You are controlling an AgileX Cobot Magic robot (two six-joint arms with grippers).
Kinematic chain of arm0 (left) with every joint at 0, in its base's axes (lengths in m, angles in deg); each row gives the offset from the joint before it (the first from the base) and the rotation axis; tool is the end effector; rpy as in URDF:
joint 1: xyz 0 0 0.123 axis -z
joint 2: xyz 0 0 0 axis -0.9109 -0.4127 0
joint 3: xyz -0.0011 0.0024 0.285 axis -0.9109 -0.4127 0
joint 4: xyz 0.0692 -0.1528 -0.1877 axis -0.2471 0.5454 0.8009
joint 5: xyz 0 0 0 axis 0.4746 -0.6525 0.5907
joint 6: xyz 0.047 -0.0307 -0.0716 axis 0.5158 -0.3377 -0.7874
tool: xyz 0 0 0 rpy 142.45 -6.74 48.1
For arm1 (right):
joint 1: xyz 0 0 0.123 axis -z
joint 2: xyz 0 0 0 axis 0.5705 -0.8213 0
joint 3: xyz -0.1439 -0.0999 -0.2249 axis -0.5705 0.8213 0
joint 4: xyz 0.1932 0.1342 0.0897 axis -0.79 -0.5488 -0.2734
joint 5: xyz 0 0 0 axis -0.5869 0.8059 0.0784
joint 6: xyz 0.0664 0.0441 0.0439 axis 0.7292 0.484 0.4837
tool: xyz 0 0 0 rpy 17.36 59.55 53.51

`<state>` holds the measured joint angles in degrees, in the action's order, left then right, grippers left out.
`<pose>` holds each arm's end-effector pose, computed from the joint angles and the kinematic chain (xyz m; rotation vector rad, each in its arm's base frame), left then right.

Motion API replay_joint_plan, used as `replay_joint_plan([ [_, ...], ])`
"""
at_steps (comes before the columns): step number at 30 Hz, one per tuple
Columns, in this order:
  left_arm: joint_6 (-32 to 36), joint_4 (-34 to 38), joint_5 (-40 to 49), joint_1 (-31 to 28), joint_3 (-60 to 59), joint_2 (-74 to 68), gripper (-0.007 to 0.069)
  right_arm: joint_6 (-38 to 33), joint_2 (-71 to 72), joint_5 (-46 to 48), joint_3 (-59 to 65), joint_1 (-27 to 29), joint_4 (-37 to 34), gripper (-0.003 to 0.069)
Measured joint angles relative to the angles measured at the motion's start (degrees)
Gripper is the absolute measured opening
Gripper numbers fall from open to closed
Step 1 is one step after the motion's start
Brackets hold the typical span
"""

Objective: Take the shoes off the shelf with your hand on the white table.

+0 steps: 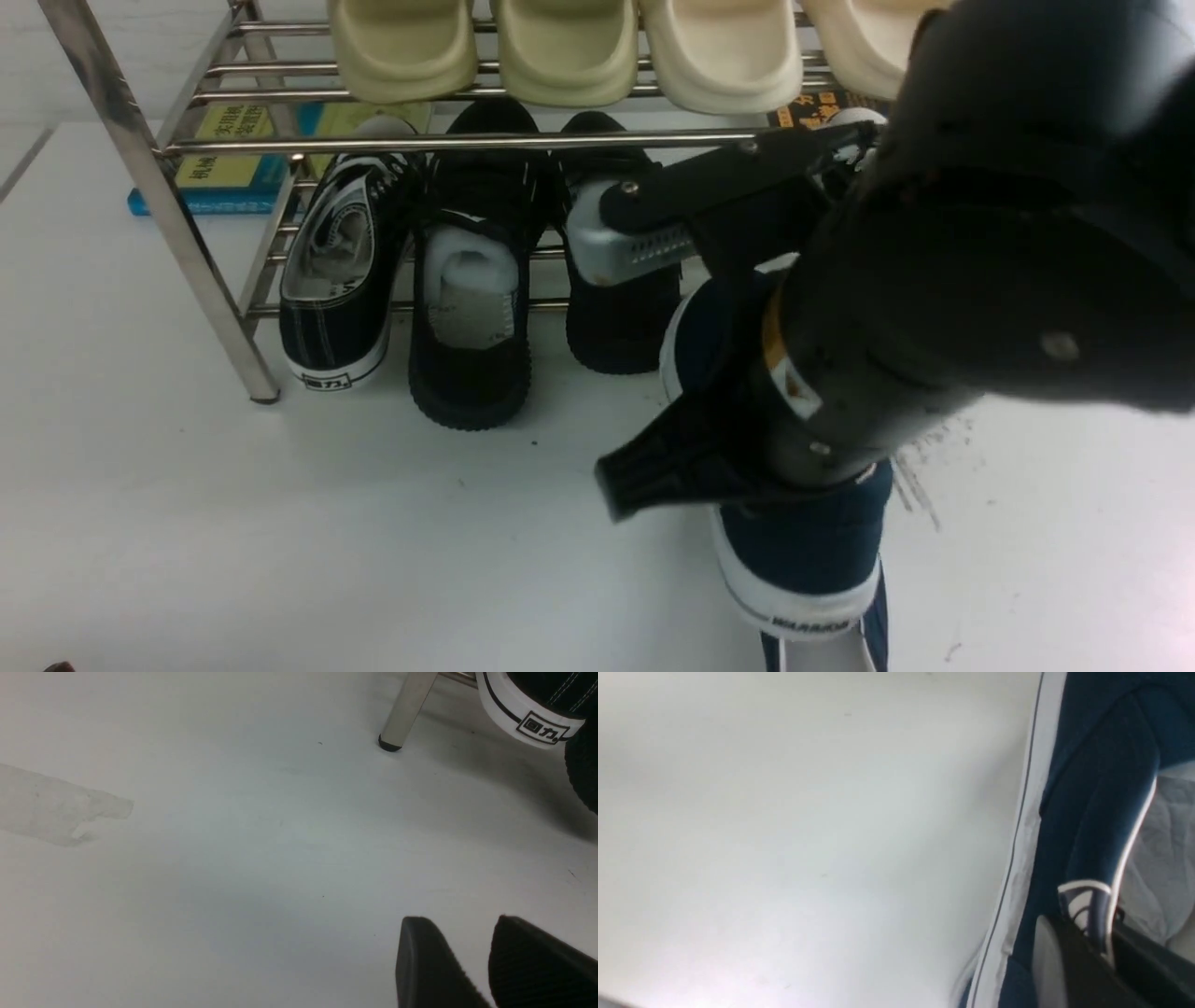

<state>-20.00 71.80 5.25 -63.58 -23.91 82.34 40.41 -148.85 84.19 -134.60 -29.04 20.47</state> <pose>0.0507 0.0041 0.1729 -0.3022 1.8873 -0.1706 0.1601 0.2727 0.3531 -0.4939 2.6607 0.1804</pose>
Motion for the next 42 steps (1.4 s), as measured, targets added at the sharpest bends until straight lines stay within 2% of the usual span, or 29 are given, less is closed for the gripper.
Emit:
replay_joint_plan([
  [2,0.0,0.0,0.0,0.0,0.0,0.0,0.0239,1.91,0.21,0.2,0.0,-2.23,0.55,0.0046],
  [4,0.0,0.0,0.0,0.0,0.0,0.0,0.0239,5.18,-0.06,0.34,0.0,-6.73,0.93,0.0046],
  [10,0.0,0.0,0.0,0.0,0.0,0.0,0.0239,10.85,-3.71,-1.07,0.0,-10.44,2.18,0.0046],
  [16,0.0,0.0,0.0,0.0,0.0,0.0,0.0239,13.8,-11.3,-4.49,0.0,-10.52,4.72,0.0046],
  [25,0.0,0.0,0.0,0.0,0.0,0.0,0.0239,22.53,-20.82,-8.51,0.0,-10.14,9.95,0.0046],
  [31,0.0,0.0,0.0,0.0,0.0,0.0,0.0239,25.02,-23.72,-8.7,0.0,-8.13,7.84,0.0046],
  [36,0.0,0.0,0.0,0.0,0.0,0.0,0.0239,25.17,-24.4,-8.58,0.0,-6.02,4.0,0.0048],
  [42,0.0,0.0,0.0,0.0,0.0,0.0,0.0239,25.22,-24.51,-8.16,-0.12,-5.24,2.77,0.0069],
])
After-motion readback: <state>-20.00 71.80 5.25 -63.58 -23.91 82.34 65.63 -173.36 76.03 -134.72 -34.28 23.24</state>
